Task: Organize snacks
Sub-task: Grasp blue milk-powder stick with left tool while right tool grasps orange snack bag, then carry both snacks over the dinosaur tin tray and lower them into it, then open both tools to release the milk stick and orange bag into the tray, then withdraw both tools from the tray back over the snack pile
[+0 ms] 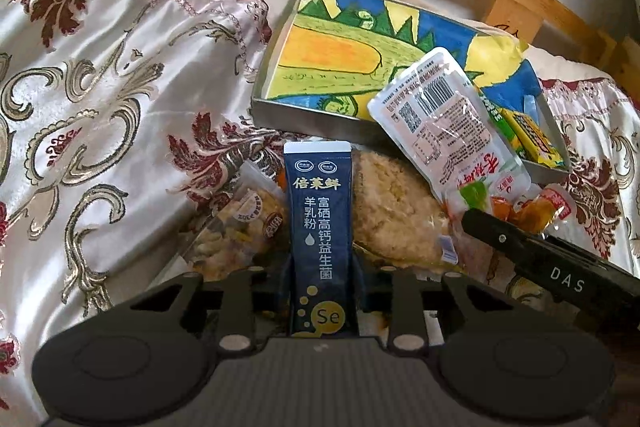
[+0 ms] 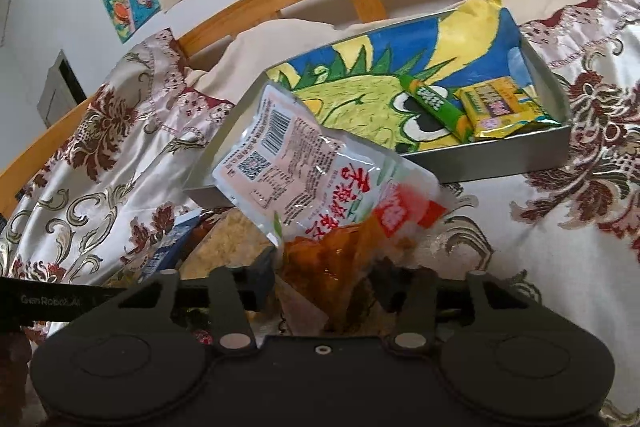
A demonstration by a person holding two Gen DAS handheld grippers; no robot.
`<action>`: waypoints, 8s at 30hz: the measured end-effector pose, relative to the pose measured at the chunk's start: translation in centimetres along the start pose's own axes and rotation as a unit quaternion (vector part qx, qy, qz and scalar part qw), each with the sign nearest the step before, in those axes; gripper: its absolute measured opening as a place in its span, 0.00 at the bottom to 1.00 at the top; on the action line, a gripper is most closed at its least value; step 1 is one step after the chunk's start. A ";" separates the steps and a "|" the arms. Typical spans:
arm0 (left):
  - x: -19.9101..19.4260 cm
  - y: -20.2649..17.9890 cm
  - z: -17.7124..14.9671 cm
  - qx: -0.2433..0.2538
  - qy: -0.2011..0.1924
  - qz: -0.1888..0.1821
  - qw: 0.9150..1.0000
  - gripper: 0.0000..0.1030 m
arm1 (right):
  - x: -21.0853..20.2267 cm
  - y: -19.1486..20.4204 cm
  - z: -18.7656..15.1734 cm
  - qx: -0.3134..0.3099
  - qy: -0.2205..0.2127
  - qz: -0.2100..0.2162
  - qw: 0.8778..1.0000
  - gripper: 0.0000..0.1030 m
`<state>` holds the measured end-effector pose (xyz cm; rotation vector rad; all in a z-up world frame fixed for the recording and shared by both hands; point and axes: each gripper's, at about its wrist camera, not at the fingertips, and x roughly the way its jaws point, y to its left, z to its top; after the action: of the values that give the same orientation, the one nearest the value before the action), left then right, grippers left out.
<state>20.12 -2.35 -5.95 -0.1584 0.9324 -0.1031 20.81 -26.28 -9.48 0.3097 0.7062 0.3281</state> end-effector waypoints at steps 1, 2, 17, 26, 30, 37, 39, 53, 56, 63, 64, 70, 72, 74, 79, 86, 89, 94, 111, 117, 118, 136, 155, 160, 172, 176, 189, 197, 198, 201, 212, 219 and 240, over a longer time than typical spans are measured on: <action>-0.1 0.0 0.0 -0.001 -0.003 0.002 1.000 0.31 | -0.1 0.0 0.1 -0.002 0.001 -0.001 1.000 0.45; -0.3 0.0 0.0 -0.002 -0.007 0.007 1.000 0.31 | -0.1 0.1 0.1 -0.004 0.001 -0.002 1.000 0.45; -2.0 -1.2 1.0 -0.009 -0.058 0.015 0.998 0.31 | -2.5 0.4 0.8 -0.026 -0.014 -0.015 0.999 0.44; -2.5 -4.1 3.0 -0.009 -0.089 -0.005 0.996 0.31 | -4.7 0.3 1.8 -0.025 -0.046 -0.001 0.999 0.44; -2.3 -5.6 4.6 -0.007 -0.114 -0.013 0.993 0.31 | -4.7 -0.3 3.0 -0.037 -0.089 -0.005 0.995 0.44; -0.7 -8.5 7.8 -0.023 -0.167 -0.022 0.986 0.31 | -3.8 -3.9 6.0 -0.031 -0.158 -0.018 0.987 0.44; 0.1 -9.3 8.9 -0.022 -0.179 -0.022 0.983 0.31 | -3.4 -4.7 6.6 -0.033 -0.167 -0.031 0.985 0.44; 7.4 -10.1 13.2 -0.046 -0.174 -0.009 0.984 0.31 | 1.0 -5.4 6.6 -0.061 -0.170 -0.049 0.982 0.44; 8.9 -9.7 13.1 -0.049 -0.162 -0.007 0.985 0.31 | 1.6 -5.5 6.3 -0.068 -0.164 -0.046 0.983 0.44; 11.3 -9.4 13.4 -0.053 -0.144 -0.005 0.988 0.31 | 2.9 -4.7 6.4 -0.093 -0.137 -0.063 0.984 0.44; 11.6 -9.4 13.4 -0.053 -0.142 -0.006 0.988 0.31 | 3.0 -4.6 6.4 -0.096 -0.134 -0.068 0.984 0.44; 12.8 -9.5 13.1 -0.051 -0.129 -0.007 0.990 0.31 | 3.7 -4.2 6.3 -0.104 -0.120 -0.084 0.984 0.45; 13.0 -9.5 13.1 -0.052 -0.126 -0.006 0.991 0.31 | 3.8 -4.2 6.4 -0.105 -0.117 -0.086 0.984 0.46; 13.2 -9.5 13.0 -0.051 -0.123 -0.003 0.991 0.31 | 3.9 -4.3 6.4 -0.105 -0.116 -0.087 0.984 0.46; 13.6 -9.5 12.8 -0.049 -0.115 0.009 0.992 0.33 | 4.0 -4.1 6.4 -0.109 -0.113 -0.092 0.983 0.50; 13.8 -9.7 12.4 -0.046 -0.107 0.010 0.993 0.36 | 4.0 -3.9 6.3 -0.117 -0.111 -0.092 0.983 0.57; 13.7 -9.6 12.4 -0.047 -0.107 0.008 0.993 0.41 | 4.0 -3.8 6.3 -0.120 -0.110 -0.090 0.982 0.59; 13.0 -9.4 12.4 -0.048 -0.115 0.001 0.992 0.54 | 3.9 -3.4 6.3 -0.133 -0.113 -0.090 0.981 0.66; 5.9 -7.6 12.0 -0.048 -0.173 0.008 0.984 0.85 | 0.1 -1.4 7.3 -0.156 -0.170 -0.110 0.967 0.91; 1.0 -6.8 10.9 -0.051 -0.198 0.012 0.979 0.93 | -4.6 -0.1 7.1 -0.152 -0.205 -0.122 0.959 0.96; 0.1 -6.7 10.6 -0.051 -0.202 0.013 0.978 0.94 | -5.5 0.1 7.0 -0.146 -0.211 -0.121 0.959 0.97; -12.9 -3.4 0.6 -0.034 -0.221 0.058 0.973 0.99 | -16.3 3.9 2.3 -0.122 -0.235 -0.113 0.958 0.99; -15.4 -0.5 -7.9 0.014 -0.171 0.069 0.983 0.99 | -19.2 8.1 -4.2 -0.148 -0.166 -0.077 0.972 0.99; -15.0 0.1 -8.9 0.037 -0.160 0.074 0.984 0.99 | -18.5 8.5 -5.2 -0.142 -0.139 -0.071 0.978 0.99; -13.2 2.1 -9.9 0.049 -0.132 0.097 0.985 0.99 | -15.7 9.0 -6.2 -0.147 -0.088 -0.072 0.983 0.99; -12.6 2.7 -9.8 0.047 -0.126 0.103 0.986 0.99 | -14.8 9.2 -6.4 -0.145 -0.071 -0.070 0.984 0.99; -10.9 3.8 -8.8 0.054 -0.118 0.112 0.985 0.99 | -12.9 9.9 -7.1 -0.152 -0.039 -0.069 0.985 0.99; -9.8 4.1 -7.9 0.077 -0.124 0.121 0.982 0.99 | -12.0 10.4 -7.7 -0.162 -0.021 -0.067 0.984 0.99; -9.7 4.1 -7.8 0.081 -0.125 0.121 0.981 0.99 | -11.9 10.4 -7.7 -0.164 -0.020 -0.067 0.984 0.99; -9.2 4.1 -7.2 0.100 -0.126 0.123 0.979 0.99 | -11.5 10.4 -7.8 -0.164 -0.016 -0.069 0.984 0.99; -7.2 4.5 -4.0 0.147 -0.111 0.101 0.978 0.99 | -9.6 10.8 -7.9 -0.186 -0.007 -0.071 0.980 0.99; -5.8 3.4 -3.8 0.193 -0.092 0.117 0.970 0.99 | -8.0 12.1 -8.2 -0.238 -0.013 -0.068 0.969 0.99; -4.1 2.6 -3.5 0.228 -0.060 0.094 0.967 0.99 | -3.1 13.2 -9.0 -0.294 -0.012 -0.090 0.952 0.89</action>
<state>14.93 0.53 -5.24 0.3474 0.7780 -0.1275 10.08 -14.08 -9.14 -0.3153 0.5770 0.3437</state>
